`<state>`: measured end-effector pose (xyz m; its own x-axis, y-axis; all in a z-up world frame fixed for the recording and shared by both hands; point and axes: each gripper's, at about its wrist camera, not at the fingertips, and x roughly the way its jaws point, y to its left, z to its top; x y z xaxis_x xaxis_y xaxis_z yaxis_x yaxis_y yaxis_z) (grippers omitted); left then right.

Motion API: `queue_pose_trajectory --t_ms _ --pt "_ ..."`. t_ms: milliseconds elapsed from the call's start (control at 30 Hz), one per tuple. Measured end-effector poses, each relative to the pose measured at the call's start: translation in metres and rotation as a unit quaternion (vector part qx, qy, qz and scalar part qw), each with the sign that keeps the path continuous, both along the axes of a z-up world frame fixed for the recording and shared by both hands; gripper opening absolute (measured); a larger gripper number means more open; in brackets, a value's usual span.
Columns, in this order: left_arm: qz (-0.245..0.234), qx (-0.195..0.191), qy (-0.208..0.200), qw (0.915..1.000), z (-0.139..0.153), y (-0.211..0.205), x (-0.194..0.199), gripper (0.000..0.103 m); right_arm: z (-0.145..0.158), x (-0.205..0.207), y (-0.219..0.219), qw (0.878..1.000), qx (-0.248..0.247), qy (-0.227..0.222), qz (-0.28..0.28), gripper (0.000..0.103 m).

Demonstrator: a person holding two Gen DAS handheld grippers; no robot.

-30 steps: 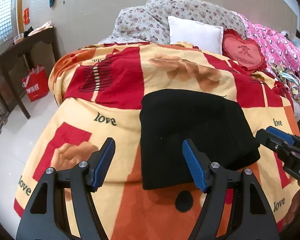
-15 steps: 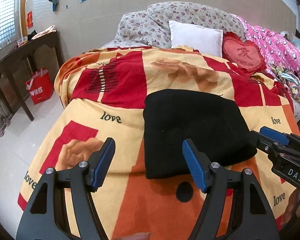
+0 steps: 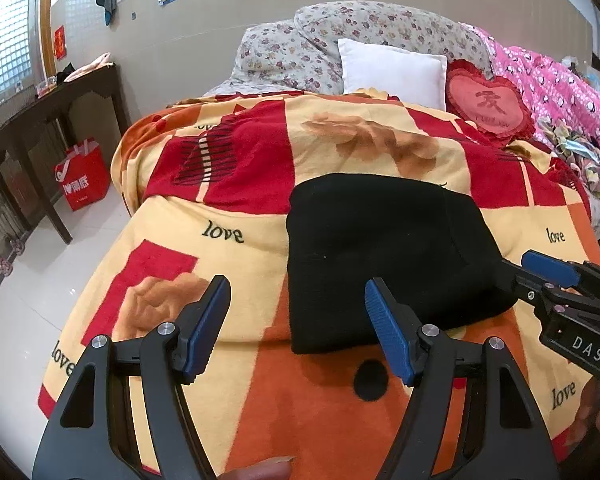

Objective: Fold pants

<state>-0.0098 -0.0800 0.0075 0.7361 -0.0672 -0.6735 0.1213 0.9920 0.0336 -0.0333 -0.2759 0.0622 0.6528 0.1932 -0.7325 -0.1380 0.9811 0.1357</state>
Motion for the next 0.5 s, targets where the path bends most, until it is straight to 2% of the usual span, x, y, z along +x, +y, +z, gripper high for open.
queue_pose_trajectory --t_ms 500 --pt "0.000 0.006 0.004 1.0000 -0.0040 -0.0030 -0.0006 0.070 -0.0047 0.0020 -0.0023 1.000 0.002 0.006 0.000 0.047"
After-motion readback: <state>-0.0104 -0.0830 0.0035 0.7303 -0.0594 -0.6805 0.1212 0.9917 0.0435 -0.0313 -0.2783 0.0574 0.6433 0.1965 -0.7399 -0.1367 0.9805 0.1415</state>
